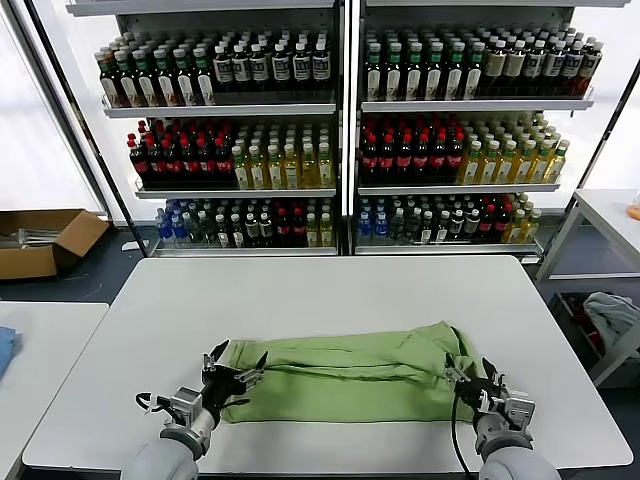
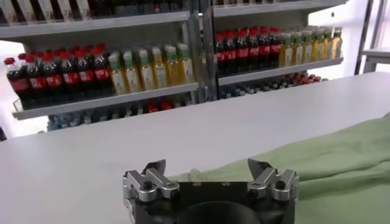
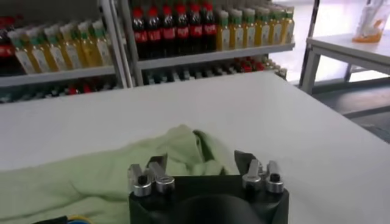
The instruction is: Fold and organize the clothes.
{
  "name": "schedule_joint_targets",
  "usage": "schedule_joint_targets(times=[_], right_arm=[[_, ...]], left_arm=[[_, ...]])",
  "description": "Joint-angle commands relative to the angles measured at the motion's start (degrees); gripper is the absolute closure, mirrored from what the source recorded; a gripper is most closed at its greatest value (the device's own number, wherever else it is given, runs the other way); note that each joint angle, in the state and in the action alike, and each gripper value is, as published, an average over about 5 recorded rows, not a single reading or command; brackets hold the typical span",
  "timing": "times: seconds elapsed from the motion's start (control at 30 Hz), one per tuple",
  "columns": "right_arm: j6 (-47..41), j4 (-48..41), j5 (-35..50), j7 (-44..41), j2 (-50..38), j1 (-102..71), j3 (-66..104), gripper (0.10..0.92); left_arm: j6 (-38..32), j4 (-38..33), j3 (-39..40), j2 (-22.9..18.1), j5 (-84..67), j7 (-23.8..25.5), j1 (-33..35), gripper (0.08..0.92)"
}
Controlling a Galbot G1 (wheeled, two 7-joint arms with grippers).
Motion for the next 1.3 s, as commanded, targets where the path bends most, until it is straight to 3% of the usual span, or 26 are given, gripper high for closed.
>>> schedule_joint_targets(times=[0.03, 0.43, 1.03, 1.3], right_arm=[[-0.05, 9.26, 2.65, 0.03, -0.11, -1.42, 0.06, 0.214], [-0.17, 8.79, 2.43, 0.10, -0.54, -1.42, -0.26, 0.203], [-0.11, 8.28, 1.77, 0.11, -0.36, -1.36, -1.34, 0.203], [-0.11, 8.13, 1.84, 0.19, -0.50, -1.16, -1.27, 0.203]], left_arm=[[0.20, -1.86, -0.64, -5.14, 0.48, -1.47, 2.48, 0.178], [3.91, 2.49, -1.96, -7.23, -9.03, -5.52, -0.45, 0.177], [5.06, 4.76, -2.08, -7.14, -9.50, -5.47, -0.39, 0.189], [5.10, 4.78, -2.15, -7.24, -9.39, -5.08, -0.07, 0.393]])
